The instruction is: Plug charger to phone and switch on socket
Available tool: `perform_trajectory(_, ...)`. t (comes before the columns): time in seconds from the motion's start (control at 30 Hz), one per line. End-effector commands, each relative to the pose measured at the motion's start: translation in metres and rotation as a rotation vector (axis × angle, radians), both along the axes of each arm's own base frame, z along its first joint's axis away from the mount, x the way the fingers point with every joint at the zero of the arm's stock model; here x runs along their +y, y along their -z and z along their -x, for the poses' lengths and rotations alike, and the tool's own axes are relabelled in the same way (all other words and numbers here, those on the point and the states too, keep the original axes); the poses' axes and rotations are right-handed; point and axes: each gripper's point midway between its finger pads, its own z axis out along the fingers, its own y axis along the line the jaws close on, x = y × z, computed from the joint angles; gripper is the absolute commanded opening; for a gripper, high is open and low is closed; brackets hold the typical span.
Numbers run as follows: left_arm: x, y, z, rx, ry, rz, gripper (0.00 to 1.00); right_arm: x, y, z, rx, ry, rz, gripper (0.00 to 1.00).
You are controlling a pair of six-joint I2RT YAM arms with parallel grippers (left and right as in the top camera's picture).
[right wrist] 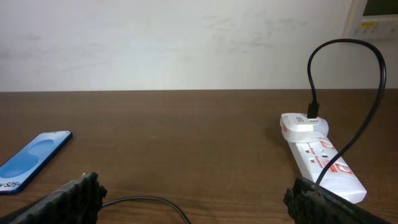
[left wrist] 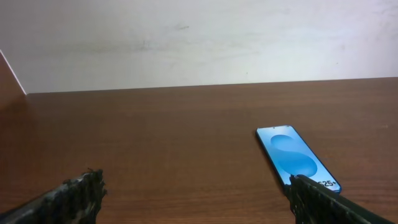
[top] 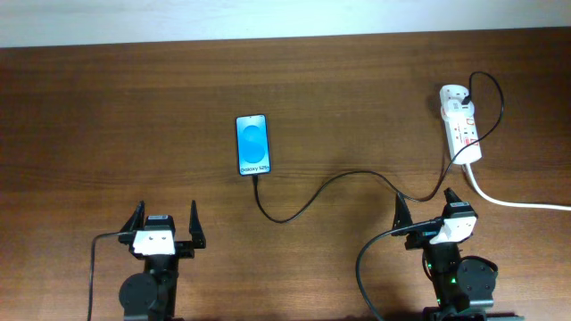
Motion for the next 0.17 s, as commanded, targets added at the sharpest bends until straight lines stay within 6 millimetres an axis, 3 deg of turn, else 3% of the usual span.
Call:
perform_trajectory(0.0, 0.0032, 0.0008, 0.0005, 0.000, -0.015, -0.017, 0.99, 0.0011, 0.0021, 0.0002, 0.003, -0.003, -0.005, 0.98)
perform_trajectory(0.13, 0.0032, 0.0008, 0.0005, 0.000, -0.015, -0.017, 0.99, 0.0011, 0.0021, 0.0002, 0.003, -0.003, -0.005, 0.98)
